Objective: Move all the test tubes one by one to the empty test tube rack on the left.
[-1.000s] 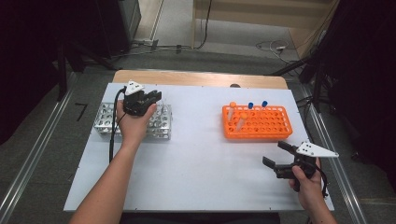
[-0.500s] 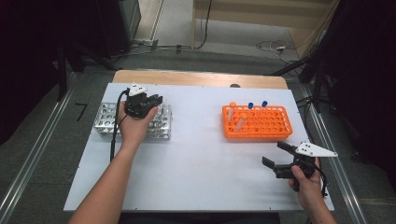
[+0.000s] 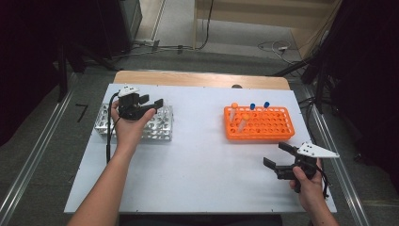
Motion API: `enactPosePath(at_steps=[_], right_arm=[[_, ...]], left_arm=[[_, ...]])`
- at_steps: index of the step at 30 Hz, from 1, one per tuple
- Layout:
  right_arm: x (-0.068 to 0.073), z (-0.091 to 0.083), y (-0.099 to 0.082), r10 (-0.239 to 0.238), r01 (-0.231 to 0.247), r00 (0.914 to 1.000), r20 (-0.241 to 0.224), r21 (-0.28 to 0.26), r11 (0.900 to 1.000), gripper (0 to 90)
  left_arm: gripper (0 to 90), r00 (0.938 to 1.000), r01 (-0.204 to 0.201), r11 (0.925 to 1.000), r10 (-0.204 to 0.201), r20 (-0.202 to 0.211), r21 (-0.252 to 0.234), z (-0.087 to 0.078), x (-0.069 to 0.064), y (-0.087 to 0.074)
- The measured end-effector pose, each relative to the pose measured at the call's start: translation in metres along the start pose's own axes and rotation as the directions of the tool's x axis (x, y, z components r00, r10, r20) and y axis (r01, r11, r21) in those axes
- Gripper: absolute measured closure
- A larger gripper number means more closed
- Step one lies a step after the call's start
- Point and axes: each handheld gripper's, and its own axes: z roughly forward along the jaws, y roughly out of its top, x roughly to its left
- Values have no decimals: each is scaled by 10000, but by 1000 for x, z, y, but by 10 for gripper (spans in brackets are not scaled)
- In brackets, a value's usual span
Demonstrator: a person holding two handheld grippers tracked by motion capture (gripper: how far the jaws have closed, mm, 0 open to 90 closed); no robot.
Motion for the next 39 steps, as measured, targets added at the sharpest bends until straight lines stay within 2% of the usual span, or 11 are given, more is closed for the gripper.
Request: enactPosePath(at_steps=[7, 8, 11, 14, 18, 23, 25, 27, 29, 35, 39], right_arm=[[-3, 3, 3, 123, -123, 9999, 55, -43, 9999, 21], [-3, 3, 5, 182, -181, 9998, 70, -45, 9998, 21], [-7, 2, 8, 254, -253, 9996, 127, -138, 9996, 21], [-11, 2, 13, 515, -510, 9985, 175, -265, 9983, 21], [-14, 5, 20, 651, -644, 9977, 191, -354, 9973, 22], [-15, 14, 28, 542, -537, 9985, 127, -316, 9981, 22], [-16, 18, 30, 506, -503, 9987, 104, -258, 9984, 22], [-16, 23, 32, 413, -410, 9989, 214, -143, 9991, 22], [-20, 27, 35, 484, -481, 9985, 243, -154, 9987, 22], [-38, 43, 47, 1078, -1052, 9907, 825, -353, 9938, 45], [-50, 59, 48, 1476, -1439, 9720, 1826, -337, 9890, 162]], left_arm=[[109, 9987, -254, 9989, 271, 436, -391, -24, -19, -3], [73, 9982, -142, 9988, 169, 568, -473, -26, -20, -4], [30, 9964, -441, 9975, 479, 693, -545, -33, -28, -11], [0, 9931, -474, 9972, 534, 1042, -585, -39, -34, -18], [0, 9884, -424, 9959, 536, 1423, -805, -48, -45, -31], [0, 9804, -679, 9933, 837, 1781, -930, -54, -57, -46], [0, 9782, -955, 9916, 1097, 1763, -872, -54, -61, -50], [0, 9759, -837, 9927, 993, 1945, -869, -54, -63, -53], [0, 9746, -953, 9914, 1112, 1945, -892, -54, -65, -55], [0, 9712, -1147, 9903, 1285, 2007, -790, -50, -68, -60], [0, 9706, -1109, 9913, 1233, 2066, -704, -49, -68, -62]])
